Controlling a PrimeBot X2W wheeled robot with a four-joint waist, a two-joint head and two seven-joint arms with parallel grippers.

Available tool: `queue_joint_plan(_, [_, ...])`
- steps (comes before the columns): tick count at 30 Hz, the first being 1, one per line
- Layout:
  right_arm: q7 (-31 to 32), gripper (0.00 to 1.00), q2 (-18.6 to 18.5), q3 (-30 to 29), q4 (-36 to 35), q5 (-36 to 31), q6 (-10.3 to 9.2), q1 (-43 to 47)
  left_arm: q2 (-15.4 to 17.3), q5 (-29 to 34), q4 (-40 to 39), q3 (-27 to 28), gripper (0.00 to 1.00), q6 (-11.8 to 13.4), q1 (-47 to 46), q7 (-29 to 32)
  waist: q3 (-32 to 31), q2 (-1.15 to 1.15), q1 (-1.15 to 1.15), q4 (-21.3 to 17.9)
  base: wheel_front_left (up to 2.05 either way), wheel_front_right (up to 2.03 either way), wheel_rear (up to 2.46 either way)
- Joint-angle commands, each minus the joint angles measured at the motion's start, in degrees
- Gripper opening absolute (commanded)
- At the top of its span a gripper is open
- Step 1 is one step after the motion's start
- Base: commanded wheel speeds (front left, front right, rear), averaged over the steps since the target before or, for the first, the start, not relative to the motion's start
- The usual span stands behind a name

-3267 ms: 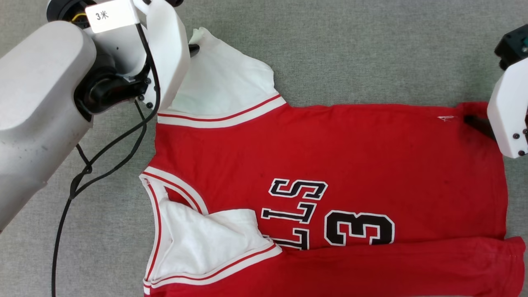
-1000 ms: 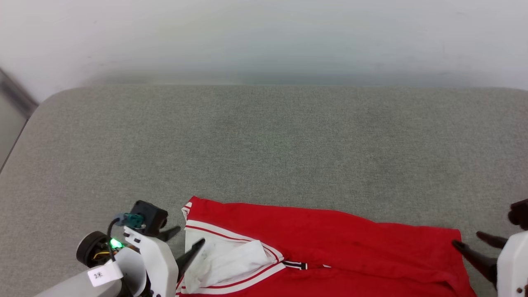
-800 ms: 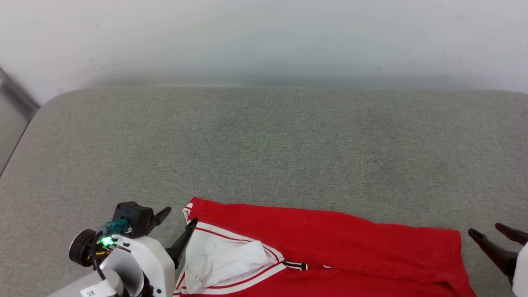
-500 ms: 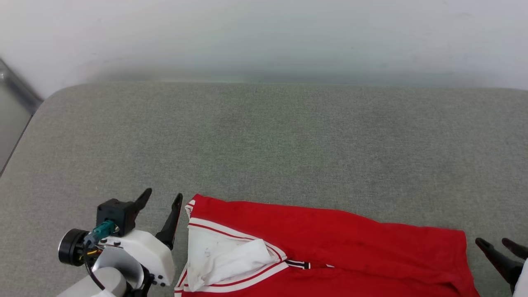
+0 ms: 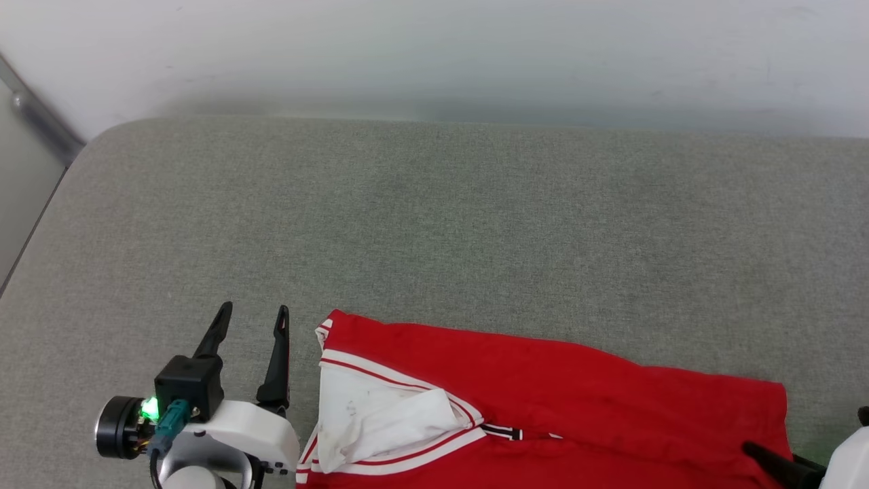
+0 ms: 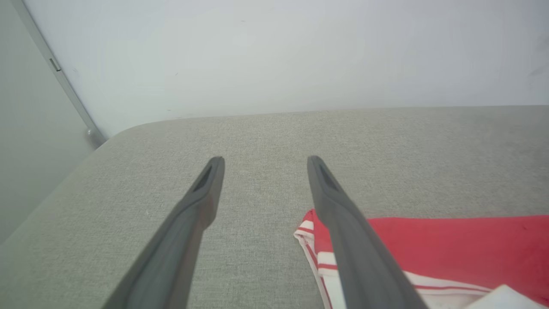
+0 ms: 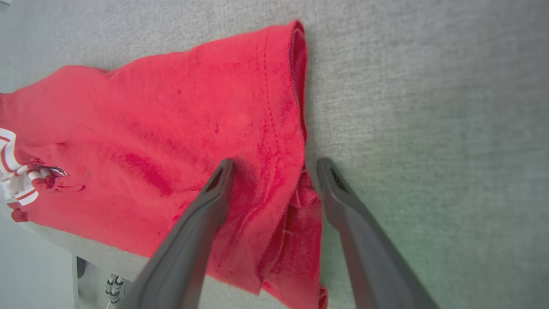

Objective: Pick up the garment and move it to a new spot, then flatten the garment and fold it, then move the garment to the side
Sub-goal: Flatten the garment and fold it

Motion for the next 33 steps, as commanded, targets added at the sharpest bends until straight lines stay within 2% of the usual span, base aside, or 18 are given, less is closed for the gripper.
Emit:
queue_joint_plan(1, [1.0, 1.0, 1.3, 1.3, 0.8, 0.7, -0.01, 0.4, -0.6, 0.9, 0.1, 0.7, 1.0, -0.4, 0.7, -0.2, 0.1, 0.0, 0.0, 0.2, 0.0, 0.0, 0.0])
queue_joint_plan(8, [3.9, 1.0, 3.4, 6.0, 0.4, 4.5, -0.01, 0.4, -7.5, 8.8, 1.0, 7.1, 1.0, -3.5, 4.4, -0.2, 0.5, 0.0, 0.0, 0.5, 0.0, 0.0, 0.0])
queue_joint_plan(9, [3.2, 0.91, 3.5, 6.3, 0.3, 4.5, -0.01, 0.1, -8.3, 9.7, 1.2, 8.1, 1.0, -4.0, 4.7, -0.2, 0.5, 0.0, 0.0, 0.6, 0.0, 0.0, 0.0])
queue_joint_plan(10, [2.6, 0.26, 3.4, 6.5, 0.4, 4.5, -0.01, -0.1, -9.2, 10.7, 1.3, 8.9, 1.0, -4.6, 5.0, -0.2, 0.5, 0.0, 0.0, 0.6, 0.0, 0.0, 0.0])
queue_joint_plan(11, [2.3, 0.0, 3.3, 6.8, 0.4, 4.6, -0.01, -0.3, -9.9, 11.5, 1.4, 9.9, 1.0, -5.0, 5.3, -0.2, 0.5, 0.0, 0.0, 0.7, 0.0, 0.0, 0.0])
queue_joint_plan(18, [-1.2, 0.0, 0.4, 6.8, 0.9, 5.0, -0.05, -2.1, -14.6, 16.6, 2.1, 14.8, 1.0, -8.6, 7.2, -0.2, -0.2, 0.0, 0.0, 0.6, 0.0, 0.0, 0.0])
queue_joint_plan(27, [-3.7, 0.0, -5.5, 2.9, 1.7, 6.5, -0.04, -1.8, -18.7, 21.8, 2.0, 19.7, 1.0, -12.1, 10.1, -0.2, -2.5, 0.0, 0.0, 0.2, 0.0, 0.0, 0.0])
queue_joint_plan(33, [-1.8, 0.0, -9.3, 1.0, -0.2, 5.5, -0.03, -0.1, -20.4, 24.6, 1.5, 21.9, 1.0, -13.9, 11.8, -0.2, -3.8, 0.0, 0.0, -0.2, 0.0, 0.0, 0.0])
